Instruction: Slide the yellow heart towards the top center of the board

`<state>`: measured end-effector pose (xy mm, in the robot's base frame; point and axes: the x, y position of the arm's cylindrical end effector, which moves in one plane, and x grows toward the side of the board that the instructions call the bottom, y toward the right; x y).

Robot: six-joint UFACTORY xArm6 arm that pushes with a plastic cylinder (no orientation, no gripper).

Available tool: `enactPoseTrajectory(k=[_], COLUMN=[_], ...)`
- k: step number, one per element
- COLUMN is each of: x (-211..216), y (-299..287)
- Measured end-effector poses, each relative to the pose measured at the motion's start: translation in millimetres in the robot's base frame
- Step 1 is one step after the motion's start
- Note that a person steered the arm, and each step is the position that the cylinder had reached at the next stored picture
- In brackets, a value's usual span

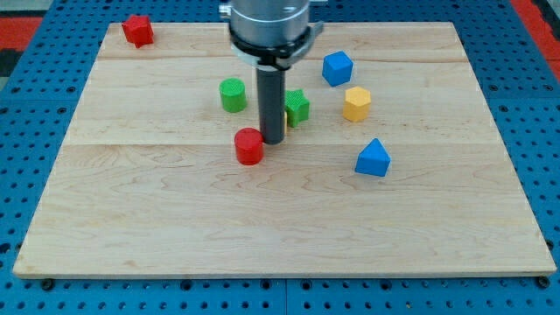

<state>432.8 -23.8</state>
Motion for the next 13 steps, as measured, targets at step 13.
enactPoseTrajectory(k=[13], x=[-90], y=[12])
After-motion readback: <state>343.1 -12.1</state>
